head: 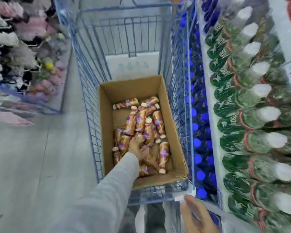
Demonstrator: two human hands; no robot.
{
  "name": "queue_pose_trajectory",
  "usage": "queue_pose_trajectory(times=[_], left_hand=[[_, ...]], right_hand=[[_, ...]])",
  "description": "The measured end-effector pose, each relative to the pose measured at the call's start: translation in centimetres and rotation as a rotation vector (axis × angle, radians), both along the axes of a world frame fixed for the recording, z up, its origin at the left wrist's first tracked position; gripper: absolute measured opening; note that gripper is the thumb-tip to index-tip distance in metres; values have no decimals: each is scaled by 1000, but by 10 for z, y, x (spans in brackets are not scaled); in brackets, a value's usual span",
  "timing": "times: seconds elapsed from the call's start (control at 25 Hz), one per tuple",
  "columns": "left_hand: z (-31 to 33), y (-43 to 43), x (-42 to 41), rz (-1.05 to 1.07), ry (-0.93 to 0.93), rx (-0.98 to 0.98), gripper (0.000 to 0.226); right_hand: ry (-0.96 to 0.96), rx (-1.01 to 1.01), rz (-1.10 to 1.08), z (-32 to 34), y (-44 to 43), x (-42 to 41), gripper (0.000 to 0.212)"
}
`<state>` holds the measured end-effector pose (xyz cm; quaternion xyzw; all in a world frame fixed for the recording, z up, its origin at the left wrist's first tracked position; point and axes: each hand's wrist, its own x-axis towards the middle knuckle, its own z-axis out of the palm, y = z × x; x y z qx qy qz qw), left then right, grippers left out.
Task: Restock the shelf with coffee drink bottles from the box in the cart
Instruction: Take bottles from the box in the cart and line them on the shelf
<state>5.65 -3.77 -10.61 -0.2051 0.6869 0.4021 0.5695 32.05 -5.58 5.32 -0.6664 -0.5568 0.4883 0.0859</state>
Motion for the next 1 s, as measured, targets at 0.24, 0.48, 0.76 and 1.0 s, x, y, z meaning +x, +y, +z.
queue_pose_trajectory(times=[0.24,0.48,0.76,1.0], left_hand=[[-15,10,-14,-257,324,-237,55],[48,-19,5,476,-145,40,60],[127,-131,50,168,121,46,35],[144,-189,40,258,217,-36,74]], right_hand=[[38,-184,66,18,26,-36,17],[51,-271,190,30,57,-68,24],[61,-757,-23,-87,77,-148,59],[-331,-488,416,-176,61,-177,66]])
